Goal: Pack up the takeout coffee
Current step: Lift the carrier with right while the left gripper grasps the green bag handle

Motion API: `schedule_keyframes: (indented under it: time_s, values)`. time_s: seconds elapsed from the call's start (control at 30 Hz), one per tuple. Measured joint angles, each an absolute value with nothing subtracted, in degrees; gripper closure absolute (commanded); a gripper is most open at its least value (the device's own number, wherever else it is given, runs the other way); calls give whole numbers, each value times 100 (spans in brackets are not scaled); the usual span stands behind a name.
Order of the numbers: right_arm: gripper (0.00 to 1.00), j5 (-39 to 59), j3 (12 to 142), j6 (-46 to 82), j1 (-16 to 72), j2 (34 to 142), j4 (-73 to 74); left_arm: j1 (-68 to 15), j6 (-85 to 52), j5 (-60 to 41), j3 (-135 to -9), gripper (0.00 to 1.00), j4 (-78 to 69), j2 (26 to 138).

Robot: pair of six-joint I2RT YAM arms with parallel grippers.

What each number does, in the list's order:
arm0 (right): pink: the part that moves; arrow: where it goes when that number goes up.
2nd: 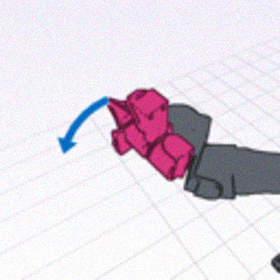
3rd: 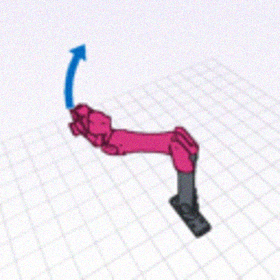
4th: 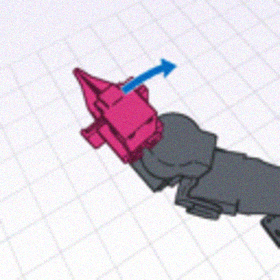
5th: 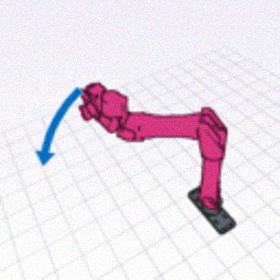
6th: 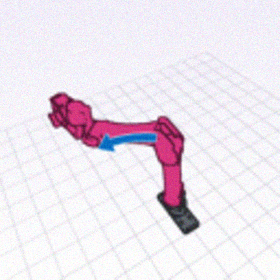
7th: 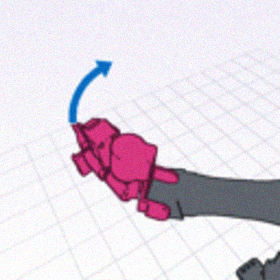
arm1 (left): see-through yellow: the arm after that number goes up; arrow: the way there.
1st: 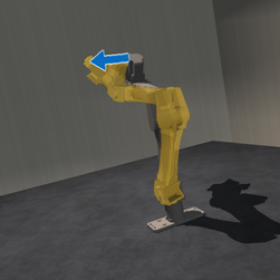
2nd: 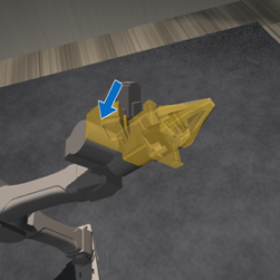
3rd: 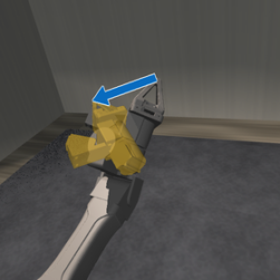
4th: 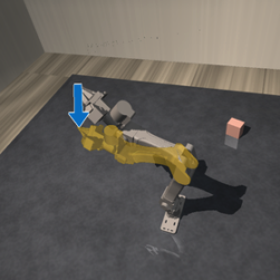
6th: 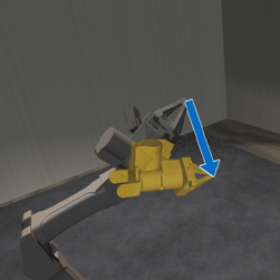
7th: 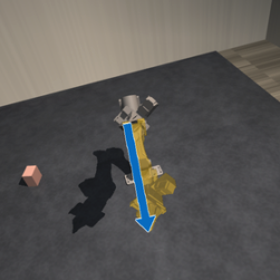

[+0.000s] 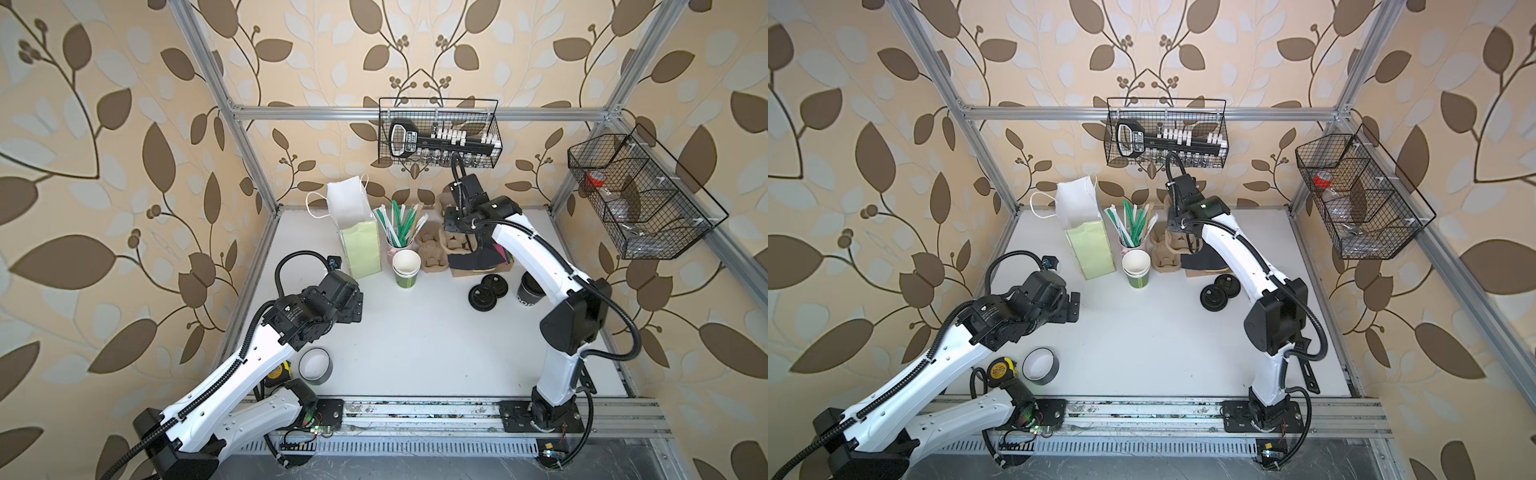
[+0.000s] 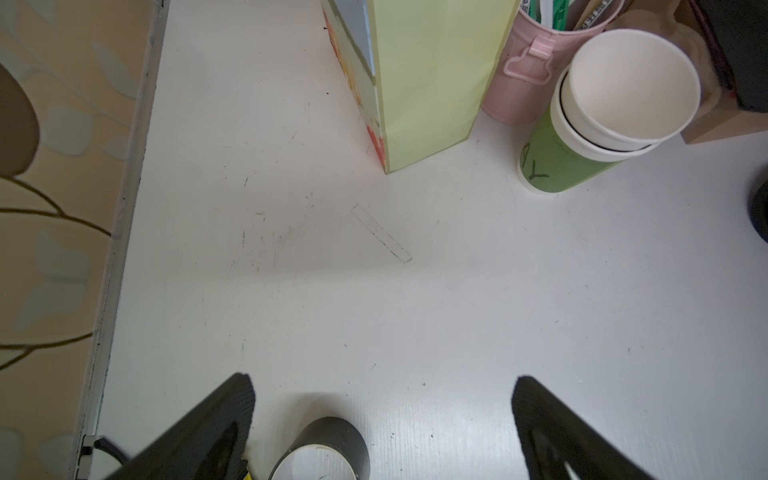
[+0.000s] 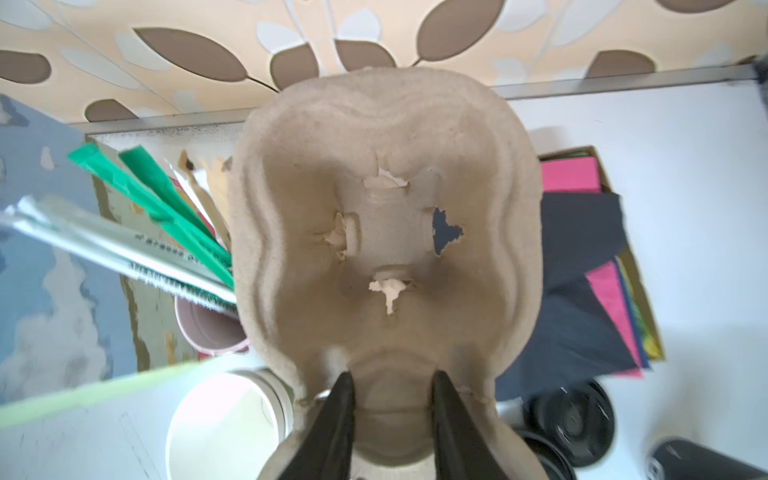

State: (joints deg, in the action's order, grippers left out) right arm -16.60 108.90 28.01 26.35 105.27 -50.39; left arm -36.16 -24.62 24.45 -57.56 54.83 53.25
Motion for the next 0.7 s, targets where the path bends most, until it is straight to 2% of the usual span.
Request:
schedule_keyframes:
  time_s: [0.2, 0.4, 0.7]
  values:
    - [69, -1743, 9478, 2805, 2910, 9225, -4869, -3030, -2738, 2095, -6222, 1, 5433, 5242]
    - [69, -1780, 8121, 2939, 3374, 7850, -4687, -2722, -3009, 1949, -7397, 1, 5144, 5358]
    - [69, -1964, 7413, 3269, 4034, 6567, -4694, -1627, -3151, 1772, -8879, 7, 4790, 6639]
